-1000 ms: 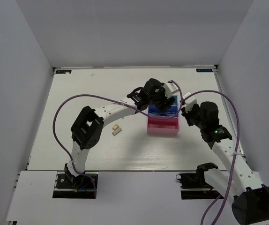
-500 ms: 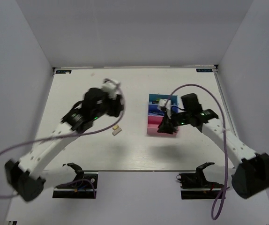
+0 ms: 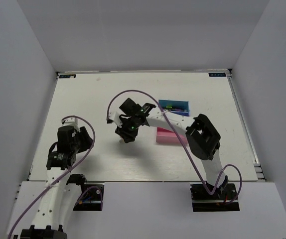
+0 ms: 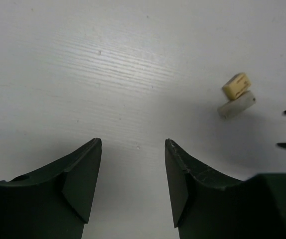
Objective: Sort the stationery into containers
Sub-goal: Pick up the stationery from the center of the board.
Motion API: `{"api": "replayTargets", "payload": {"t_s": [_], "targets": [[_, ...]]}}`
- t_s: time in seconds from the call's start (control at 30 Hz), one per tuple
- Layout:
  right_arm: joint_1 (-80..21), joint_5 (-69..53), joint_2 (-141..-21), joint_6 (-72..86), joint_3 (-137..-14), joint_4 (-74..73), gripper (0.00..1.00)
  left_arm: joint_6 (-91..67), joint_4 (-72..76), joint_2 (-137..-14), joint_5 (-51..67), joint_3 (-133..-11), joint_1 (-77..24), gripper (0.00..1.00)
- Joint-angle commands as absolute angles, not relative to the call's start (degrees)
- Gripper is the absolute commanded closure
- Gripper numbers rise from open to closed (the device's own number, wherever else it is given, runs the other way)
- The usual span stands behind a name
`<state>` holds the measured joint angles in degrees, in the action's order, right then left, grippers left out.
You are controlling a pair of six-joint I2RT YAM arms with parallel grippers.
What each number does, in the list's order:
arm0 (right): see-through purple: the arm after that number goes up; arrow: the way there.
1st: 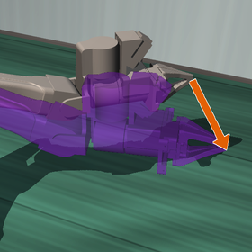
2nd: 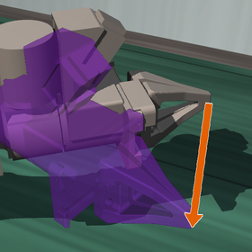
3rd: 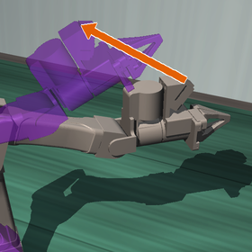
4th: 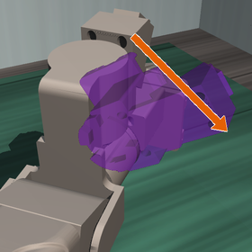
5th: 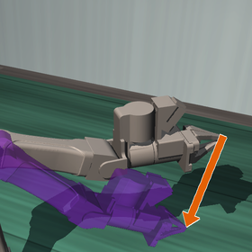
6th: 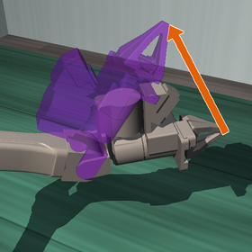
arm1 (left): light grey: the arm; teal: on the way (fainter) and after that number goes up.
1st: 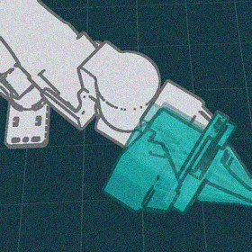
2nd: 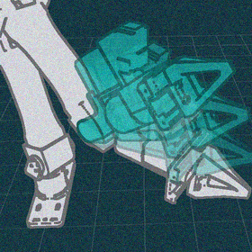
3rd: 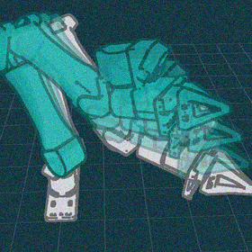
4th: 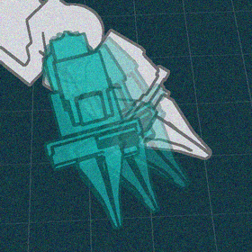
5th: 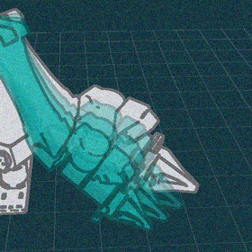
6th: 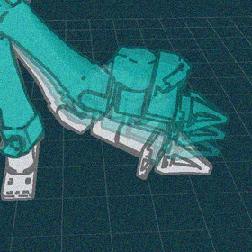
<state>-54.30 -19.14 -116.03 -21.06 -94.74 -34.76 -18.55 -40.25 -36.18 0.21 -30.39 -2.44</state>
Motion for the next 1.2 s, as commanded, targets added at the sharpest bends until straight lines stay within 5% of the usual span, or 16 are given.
{"api": "replayTargets", "payload": {"t_s": [0.0, 0.13, 0.4, 1.17], "targets": [[-55.63, -19.50, -117.07, -29.13, -94.49, -35.35, 0.53, -20.21, -38.59, -30.96, 0.35, -30.41, -0.44, 0.36], [-54.76, -27.86, -116.55, -49.07, -88.70, -35.51, 0.53, -19.78, -39.02, -31.64, 1.76, -30.67, -0.44, 0.36], [-52.74, -26.45, -117.15, -59.66, -85.51, -35.15, 0.47, -19.60, -38.93, -31.38, 3.78, -30.59, -0.44, 0.35], [-50.89, -30.49, -131.13, -58.45, -103.36, -38.23, 0.45, -18.99, -38.93, -30.41, 4.04, -30.67, -0.44, 0.32]]}}
